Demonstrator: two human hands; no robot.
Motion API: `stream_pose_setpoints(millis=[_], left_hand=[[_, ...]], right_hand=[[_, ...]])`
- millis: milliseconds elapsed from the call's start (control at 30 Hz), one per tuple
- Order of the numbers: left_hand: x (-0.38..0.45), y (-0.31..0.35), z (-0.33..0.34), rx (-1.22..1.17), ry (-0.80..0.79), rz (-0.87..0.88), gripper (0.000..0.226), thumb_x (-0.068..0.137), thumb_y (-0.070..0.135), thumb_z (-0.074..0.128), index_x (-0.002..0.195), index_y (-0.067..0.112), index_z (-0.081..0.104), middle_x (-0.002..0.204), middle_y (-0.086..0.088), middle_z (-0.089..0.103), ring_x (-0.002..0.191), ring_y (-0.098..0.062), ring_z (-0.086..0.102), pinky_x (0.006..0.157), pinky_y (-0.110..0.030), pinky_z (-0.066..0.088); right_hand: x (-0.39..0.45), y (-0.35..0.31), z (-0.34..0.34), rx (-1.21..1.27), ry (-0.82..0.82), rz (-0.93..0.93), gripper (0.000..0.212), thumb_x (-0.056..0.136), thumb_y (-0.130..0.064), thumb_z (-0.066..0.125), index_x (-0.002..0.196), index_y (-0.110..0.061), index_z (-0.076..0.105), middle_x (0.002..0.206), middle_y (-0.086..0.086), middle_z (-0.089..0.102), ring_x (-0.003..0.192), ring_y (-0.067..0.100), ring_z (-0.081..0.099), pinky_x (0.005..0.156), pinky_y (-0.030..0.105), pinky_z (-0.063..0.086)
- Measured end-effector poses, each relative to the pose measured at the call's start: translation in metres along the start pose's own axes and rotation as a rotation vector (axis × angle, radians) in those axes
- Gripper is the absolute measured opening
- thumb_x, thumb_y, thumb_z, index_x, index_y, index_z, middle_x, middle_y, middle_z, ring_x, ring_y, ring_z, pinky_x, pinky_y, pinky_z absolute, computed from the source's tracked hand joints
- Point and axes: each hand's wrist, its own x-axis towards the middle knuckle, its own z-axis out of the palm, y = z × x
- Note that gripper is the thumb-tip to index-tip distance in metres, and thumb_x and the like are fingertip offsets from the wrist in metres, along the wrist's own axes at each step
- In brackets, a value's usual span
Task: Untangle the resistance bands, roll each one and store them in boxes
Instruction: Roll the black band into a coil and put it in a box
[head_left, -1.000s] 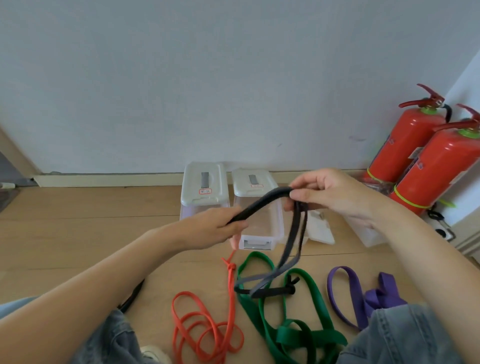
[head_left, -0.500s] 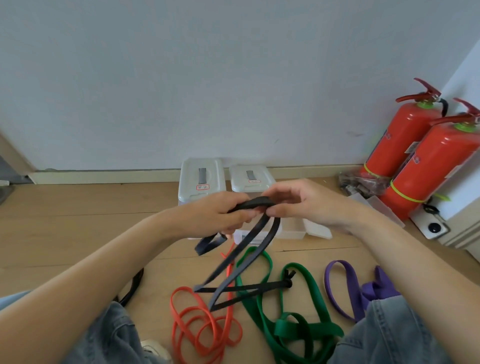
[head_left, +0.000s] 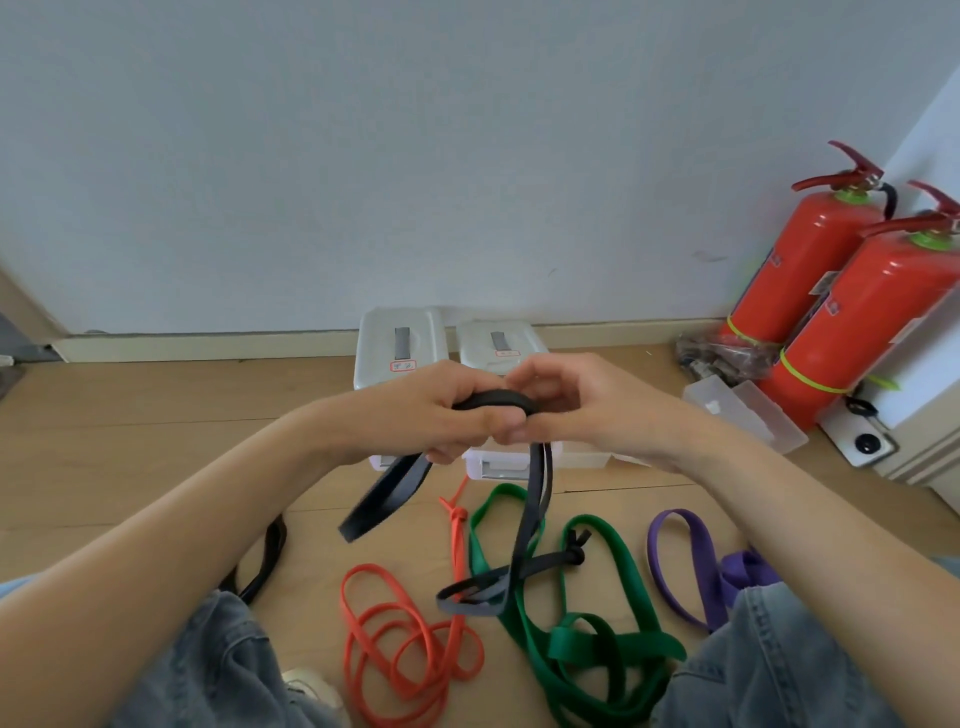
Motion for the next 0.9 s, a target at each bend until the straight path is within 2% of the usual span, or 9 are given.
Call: stream_pose_setpoints(millis=[100,200,267,333,467,600,700,800,900], left_hand=[[0.002,-0.006,-0.001,0.169,0.096,-0.015,0.021,0.095,0.024,0.049,0.075,0.017,0.053,0.057,0.004,0.050,0.051,-0.006,0.047,0.055,-0.014,0.039],[0.005,-0.010,-0.005,0.253,0.140,-0.058,0.024,0.097,0.024,0.043,0.081,0.009,0.052,0.065,0.003,0.059,0.052,0.001,0.051,0.059,-0.013,0.040],[0.006,-0.012,-0.004,0.218,0.090,-0.057,0.026,0.098,0.022,0.040,0.076,0.013,0.048,0.060,0.004,0.051,0.052,-0.003,0.050,0.062,-0.015,0.044],[0.006,-0.013,0.001,0.172,0.004,-0.059,0.025,0.099,0.020,0.039,0.074,0.016,0.046,0.059,0.004,0.042,0.050,-0.005,0.043,0.064,-0.026,0.047],[0.007,-0.011,0.008,0.139,-0.008,-0.050,0.025,0.098,0.020,0.041,0.076,0.024,0.052,0.058,0.011,0.049,0.055,-0.006,0.048,0.067,-0.024,0.048],[0.002,-0.013,-0.007,0.174,0.155,-0.084,0.017,0.098,0.019,0.043,0.092,0.015,0.058,0.078,0.003,0.065,0.068,-0.001,0.058,0.063,-0.011,0.045],[0.000,-0.019,-0.013,0.071,0.267,-0.118,0.017,0.097,0.016,0.046,0.105,0.011,0.060,0.092,-0.003,0.069,0.080,-0.005,0.066,0.072,-0.018,0.055],[0.000,-0.019,-0.016,-0.115,0.379,-0.094,0.015,0.093,0.012,0.054,0.101,0.008,0.065,0.097,-0.007,0.071,0.087,-0.007,0.069,0.072,-0.013,0.053],[-0.002,-0.018,-0.020,-0.313,0.357,-0.059,0.016,0.086,0.018,0.063,0.098,0.011,0.069,0.100,-0.005,0.073,0.100,-0.012,0.067,0.082,-0.015,0.051]], right_hand=[[-0.003,-0.001,-0.015,0.006,0.096,0.017,0.011,0.083,-0.009,0.066,0.093,-0.012,0.063,0.080,0.001,0.074,0.077,0.011,0.070,0.072,0.018,0.053],[-0.007,0.001,-0.030,0.085,0.153,0.068,0.010,0.083,-0.008,0.065,0.092,-0.012,0.063,0.076,0.002,0.073,0.076,0.014,0.071,0.070,0.019,0.055],[-0.007,0.003,-0.028,-0.027,0.091,0.088,0.015,0.080,-0.009,0.068,0.093,-0.013,0.063,0.083,0.003,0.074,0.081,0.016,0.070,0.079,0.024,0.055],[-0.005,0.005,-0.019,-0.090,0.022,0.106,0.026,0.076,-0.010,0.072,0.098,-0.016,0.060,0.089,0.001,0.074,0.085,0.015,0.070,0.084,0.025,0.053],[-0.003,0.002,-0.007,0.097,-0.042,0.038,0.022,0.082,-0.005,0.065,0.098,-0.015,0.054,0.072,-0.001,0.068,0.064,0.011,0.060,0.065,0.019,0.051],[-0.004,0.002,-0.023,0.238,0.218,0.001,0.011,0.087,-0.001,0.056,0.091,-0.011,0.059,0.064,0.000,0.061,0.051,0.007,0.042,0.051,0.015,0.040],[-0.003,0.009,-0.032,0.216,0.404,0.050,0.011,0.091,-0.002,0.053,0.091,-0.011,0.059,0.065,0.001,0.058,0.048,0.005,0.040,0.047,0.015,0.037],[-0.002,0.016,-0.036,0.173,0.548,0.109,0.012,0.093,-0.005,0.050,0.089,-0.015,0.056,0.066,0.001,0.055,0.048,0.007,0.038,0.049,0.018,0.034],[-0.003,0.022,-0.037,0.062,0.605,0.153,0.013,0.095,-0.010,0.048,0.088,-0.020,0.055,0.068,0.001,0.054,0.055,0.012,0.038,0.055,0.025,0.033]])
